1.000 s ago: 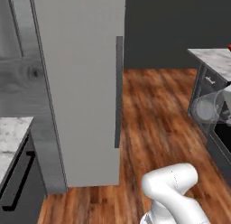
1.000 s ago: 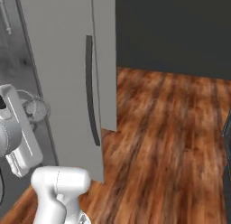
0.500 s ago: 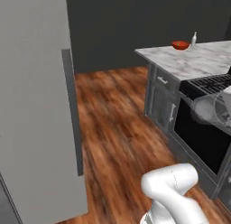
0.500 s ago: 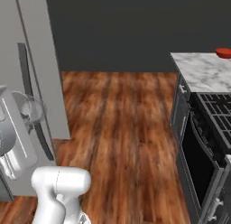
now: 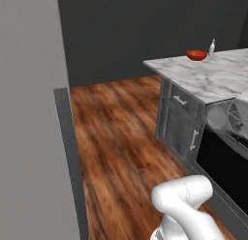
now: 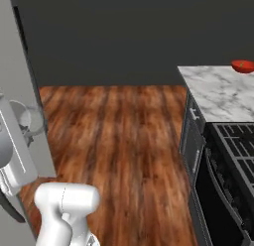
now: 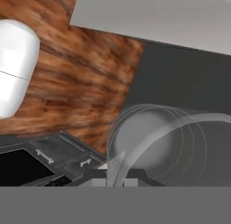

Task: There is a bowl on the dining counter. Grab a lemon wedge from the fridge and place it in the bowl. Then get the liquor bottle and glass cup from the cabinet and place them next to the bowl.

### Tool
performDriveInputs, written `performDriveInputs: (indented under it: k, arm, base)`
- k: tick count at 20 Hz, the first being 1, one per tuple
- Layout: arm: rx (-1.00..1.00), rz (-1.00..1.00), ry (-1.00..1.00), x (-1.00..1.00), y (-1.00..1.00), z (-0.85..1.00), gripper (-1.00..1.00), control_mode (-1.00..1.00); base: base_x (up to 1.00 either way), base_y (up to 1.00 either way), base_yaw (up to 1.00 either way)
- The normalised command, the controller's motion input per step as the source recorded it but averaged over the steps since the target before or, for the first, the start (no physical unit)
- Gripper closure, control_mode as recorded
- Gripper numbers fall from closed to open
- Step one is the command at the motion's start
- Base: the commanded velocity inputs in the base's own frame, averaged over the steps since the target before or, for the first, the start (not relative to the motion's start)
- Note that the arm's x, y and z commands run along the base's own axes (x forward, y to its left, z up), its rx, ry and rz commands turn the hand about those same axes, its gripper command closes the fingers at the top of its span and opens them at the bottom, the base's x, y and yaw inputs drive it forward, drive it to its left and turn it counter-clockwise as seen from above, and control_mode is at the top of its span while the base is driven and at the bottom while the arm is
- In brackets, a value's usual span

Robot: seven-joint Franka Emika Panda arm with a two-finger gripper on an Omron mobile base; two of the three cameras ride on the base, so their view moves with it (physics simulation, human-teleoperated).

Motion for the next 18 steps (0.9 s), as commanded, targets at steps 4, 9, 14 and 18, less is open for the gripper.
performDriveInputs:
  k: [4, 9, 14, 18]
  arm:
    - [0.00, 0.00, 0.00, 0.00, 0.00, 0.00, 1.00, 1.00]
    - [0.00, 0.00, 0.00, 0.00, 0.00, 0.00, 1.00, 1.00]
    - [0.00, 0.00, 0.00, 0.00, 0.00, 0.00, 1.00, 1.00]
    - [0.00, 0.00, 0.00, 0.00, 0.00, 0.00, 1.00, 1.00]
  base:
    - [1.00, -0.29, 0.00]
    - [1.00, -0.41, 0.00]
    - [1.00, -0.38, 0.00]
    - [1.00, -0.17, -0.02]
